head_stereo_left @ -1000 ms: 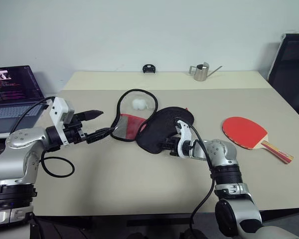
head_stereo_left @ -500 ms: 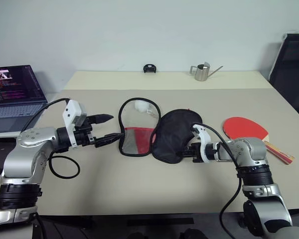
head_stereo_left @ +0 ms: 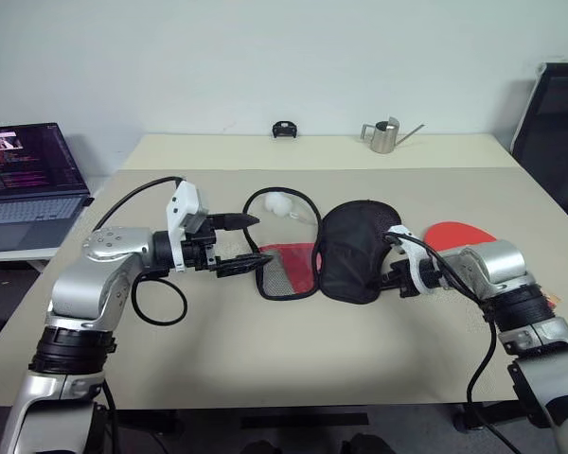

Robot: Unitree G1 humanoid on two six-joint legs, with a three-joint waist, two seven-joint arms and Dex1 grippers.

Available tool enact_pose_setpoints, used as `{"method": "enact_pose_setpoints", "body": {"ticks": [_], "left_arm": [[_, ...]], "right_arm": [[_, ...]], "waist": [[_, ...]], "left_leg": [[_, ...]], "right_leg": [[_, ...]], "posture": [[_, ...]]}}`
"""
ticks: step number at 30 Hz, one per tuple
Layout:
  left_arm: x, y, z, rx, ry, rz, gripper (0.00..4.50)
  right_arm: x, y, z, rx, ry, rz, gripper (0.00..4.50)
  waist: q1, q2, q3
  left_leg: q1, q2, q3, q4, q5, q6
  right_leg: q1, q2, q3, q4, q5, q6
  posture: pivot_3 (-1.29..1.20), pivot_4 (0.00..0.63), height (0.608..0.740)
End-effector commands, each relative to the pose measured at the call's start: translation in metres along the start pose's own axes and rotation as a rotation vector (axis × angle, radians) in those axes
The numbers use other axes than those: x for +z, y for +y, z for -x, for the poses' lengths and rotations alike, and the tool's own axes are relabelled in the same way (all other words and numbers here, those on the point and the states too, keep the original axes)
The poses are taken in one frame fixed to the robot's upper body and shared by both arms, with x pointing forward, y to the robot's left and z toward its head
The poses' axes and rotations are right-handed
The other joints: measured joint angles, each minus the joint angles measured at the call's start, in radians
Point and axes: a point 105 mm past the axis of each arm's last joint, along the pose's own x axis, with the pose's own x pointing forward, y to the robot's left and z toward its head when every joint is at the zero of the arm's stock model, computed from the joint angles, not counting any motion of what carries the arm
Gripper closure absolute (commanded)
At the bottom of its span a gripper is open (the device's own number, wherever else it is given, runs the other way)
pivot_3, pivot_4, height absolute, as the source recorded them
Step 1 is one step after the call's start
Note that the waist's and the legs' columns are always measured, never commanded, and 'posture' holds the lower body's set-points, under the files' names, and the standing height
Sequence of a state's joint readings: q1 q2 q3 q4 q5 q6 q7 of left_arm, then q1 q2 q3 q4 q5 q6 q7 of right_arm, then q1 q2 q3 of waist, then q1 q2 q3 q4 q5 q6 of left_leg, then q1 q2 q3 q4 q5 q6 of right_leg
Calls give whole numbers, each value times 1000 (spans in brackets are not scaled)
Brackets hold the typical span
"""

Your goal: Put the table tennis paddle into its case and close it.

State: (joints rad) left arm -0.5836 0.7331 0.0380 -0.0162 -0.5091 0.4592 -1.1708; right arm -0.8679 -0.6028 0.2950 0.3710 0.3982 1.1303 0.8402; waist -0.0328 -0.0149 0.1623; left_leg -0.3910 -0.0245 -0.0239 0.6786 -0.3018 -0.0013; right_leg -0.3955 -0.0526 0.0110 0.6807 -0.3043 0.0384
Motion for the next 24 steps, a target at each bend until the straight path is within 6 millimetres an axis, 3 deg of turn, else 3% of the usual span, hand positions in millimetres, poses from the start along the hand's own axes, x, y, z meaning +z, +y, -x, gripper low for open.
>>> {"method": "enact_pose_setpoints", "body": {"ticks": [1,11,24], "left_arm": [[14,-6,-5,-39,-26,-47,0],[12,-10,-9,-50,-31,-42,0],[10,-10,-11,-54,-31,-42,0]], "right_arm": [[10,-9,8,-29,-1,83,4464],[30,-29,13,-93,32,255,4464],[45,-49,16,-169,24,312,4464]], "waist": [[0,0,0],[0,0,0],[0,0,0]], "left_leg": [[0,0,0,0,0,0],[0,0,0,1,2,-3],[-1,0,0,1,2,-4]], "right_leg": [[0,0,0,0,0,0],[0,0,0,0,0,0],[-2,0,0,0,0,0]], "posture": [[0,150,740],[0,150,740],[0,150,740]]}}
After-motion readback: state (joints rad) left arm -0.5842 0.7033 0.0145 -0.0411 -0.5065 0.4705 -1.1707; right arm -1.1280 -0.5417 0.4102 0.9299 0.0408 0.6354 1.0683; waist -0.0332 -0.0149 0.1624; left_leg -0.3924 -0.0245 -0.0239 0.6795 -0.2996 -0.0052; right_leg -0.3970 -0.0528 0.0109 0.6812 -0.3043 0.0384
